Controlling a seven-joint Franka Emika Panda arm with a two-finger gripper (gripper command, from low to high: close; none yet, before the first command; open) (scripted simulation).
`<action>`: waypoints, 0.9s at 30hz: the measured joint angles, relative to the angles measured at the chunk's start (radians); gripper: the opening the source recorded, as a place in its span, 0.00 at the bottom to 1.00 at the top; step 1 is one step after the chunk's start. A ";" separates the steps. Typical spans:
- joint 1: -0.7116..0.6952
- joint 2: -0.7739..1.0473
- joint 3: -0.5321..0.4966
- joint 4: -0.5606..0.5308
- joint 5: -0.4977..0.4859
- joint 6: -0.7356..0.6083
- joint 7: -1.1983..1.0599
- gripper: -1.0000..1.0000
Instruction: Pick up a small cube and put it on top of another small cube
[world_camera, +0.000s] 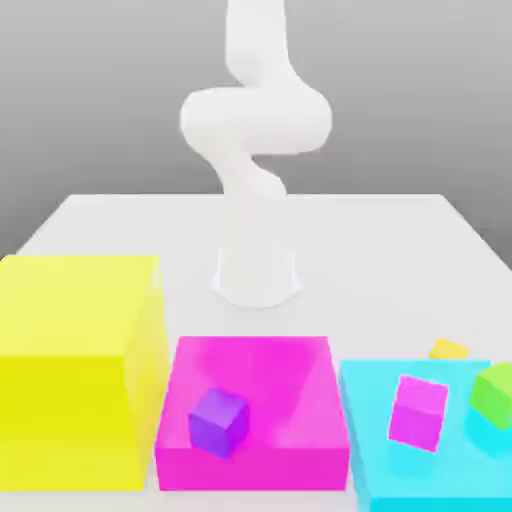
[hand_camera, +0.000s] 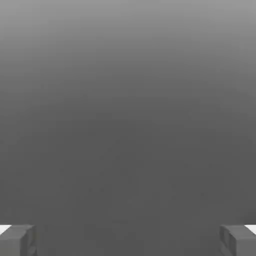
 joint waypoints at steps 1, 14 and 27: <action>-0.009 0.026 0.030 -0.013 -0.003 0.015 0.043 0.50; -0.103 0.328 0.399 -0.167 -0.063 0.196 0.576 0.50; -0.138 0.654 0.710 -0.318 -0.216 0.370 1.174 0.50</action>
